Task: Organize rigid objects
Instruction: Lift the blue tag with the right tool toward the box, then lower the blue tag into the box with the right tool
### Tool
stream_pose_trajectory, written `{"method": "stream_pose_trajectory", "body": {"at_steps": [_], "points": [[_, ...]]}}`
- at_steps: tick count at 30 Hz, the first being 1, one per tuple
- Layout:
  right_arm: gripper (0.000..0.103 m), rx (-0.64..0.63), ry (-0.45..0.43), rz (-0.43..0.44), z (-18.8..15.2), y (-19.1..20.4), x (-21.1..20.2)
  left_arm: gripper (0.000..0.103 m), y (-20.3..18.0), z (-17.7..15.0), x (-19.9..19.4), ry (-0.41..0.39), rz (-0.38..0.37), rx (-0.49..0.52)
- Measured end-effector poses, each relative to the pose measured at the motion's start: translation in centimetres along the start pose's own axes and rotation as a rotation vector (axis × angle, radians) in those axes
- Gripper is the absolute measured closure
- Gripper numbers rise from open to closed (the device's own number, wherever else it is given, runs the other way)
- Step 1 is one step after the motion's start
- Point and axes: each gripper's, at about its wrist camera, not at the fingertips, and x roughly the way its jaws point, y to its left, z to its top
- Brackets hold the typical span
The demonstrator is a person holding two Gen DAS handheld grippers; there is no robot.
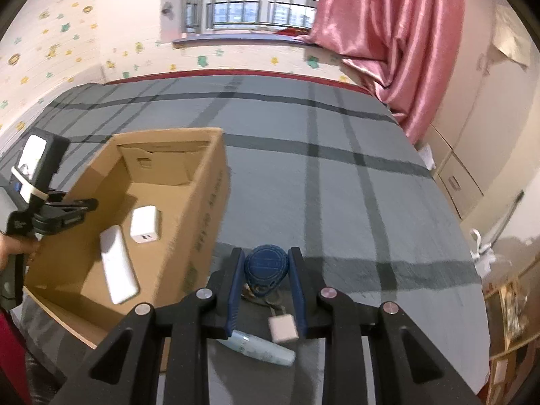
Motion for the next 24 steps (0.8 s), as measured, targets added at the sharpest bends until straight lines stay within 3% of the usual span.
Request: {"method": "stream_pose_trajectory", "body": {"at_steps": [14, 24], "points": [[0.076, -0.109, -0.012, 0.082, 3.0, 6.4, 2.1, 0.086, 0.0, 0.0, 0.0, 0.001, 0.001, 0.001], [0.076, -0.149, 0.050, 0.147, 4.3, 9.9, 5.6, 0.086, -0.1, 0.0, 0.0, 0.001, 0.000, 0.000]]}}
